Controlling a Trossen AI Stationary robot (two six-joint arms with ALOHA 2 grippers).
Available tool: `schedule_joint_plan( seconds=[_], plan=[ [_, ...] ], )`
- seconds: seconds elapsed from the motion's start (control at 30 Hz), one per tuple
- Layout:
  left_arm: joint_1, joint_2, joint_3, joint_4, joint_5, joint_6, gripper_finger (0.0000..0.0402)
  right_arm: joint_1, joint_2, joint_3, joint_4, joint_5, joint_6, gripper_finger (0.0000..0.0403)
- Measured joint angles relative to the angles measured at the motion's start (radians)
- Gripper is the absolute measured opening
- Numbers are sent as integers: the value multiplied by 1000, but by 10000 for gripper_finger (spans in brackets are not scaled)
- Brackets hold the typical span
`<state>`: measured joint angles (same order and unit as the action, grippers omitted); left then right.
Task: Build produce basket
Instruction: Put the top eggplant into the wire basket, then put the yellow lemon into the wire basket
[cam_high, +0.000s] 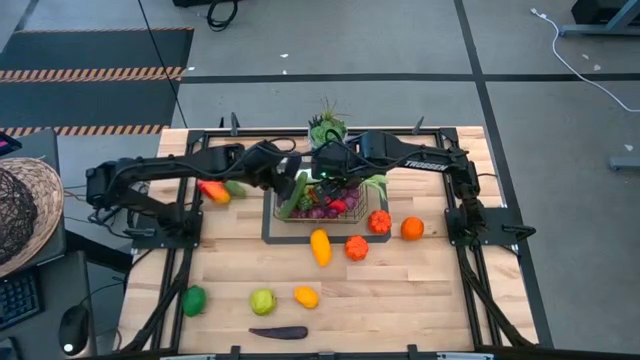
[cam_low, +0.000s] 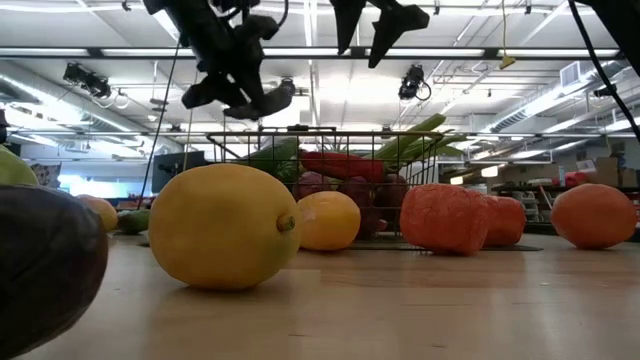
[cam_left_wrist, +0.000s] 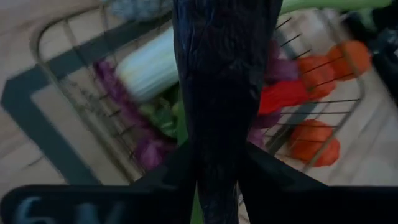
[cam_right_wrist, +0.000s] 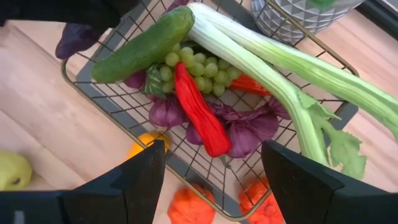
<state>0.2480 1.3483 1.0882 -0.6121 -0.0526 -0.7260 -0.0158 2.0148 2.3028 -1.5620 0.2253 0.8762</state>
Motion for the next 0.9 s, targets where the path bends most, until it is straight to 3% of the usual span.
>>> schedule_joint_plan(
  seconds=[0.2, 0.47, 0.57, 0.73, 0.9],
  plan=[
    [9, 29, 0, -9, 13, -48, 146, 0, 0, 0, 15, 2, 19, 269],
    [9, 28, 0, -6, 62, -37, 234, 0, 0, -1, 31, 10, 7, 269],
    [5, 27, 0, -4, 141, -26, 258, 0, 0, -1, 34, 9, -21, 269],
    [-58, -7, 1, -15, 283, 31, 269, 12, 0, -1, 44, -26, -83, 269],
    [-197, -73, 1, -83, 312, 32, 253, 44, 0, -1, 57, -70, -135, 269]
  ],
)
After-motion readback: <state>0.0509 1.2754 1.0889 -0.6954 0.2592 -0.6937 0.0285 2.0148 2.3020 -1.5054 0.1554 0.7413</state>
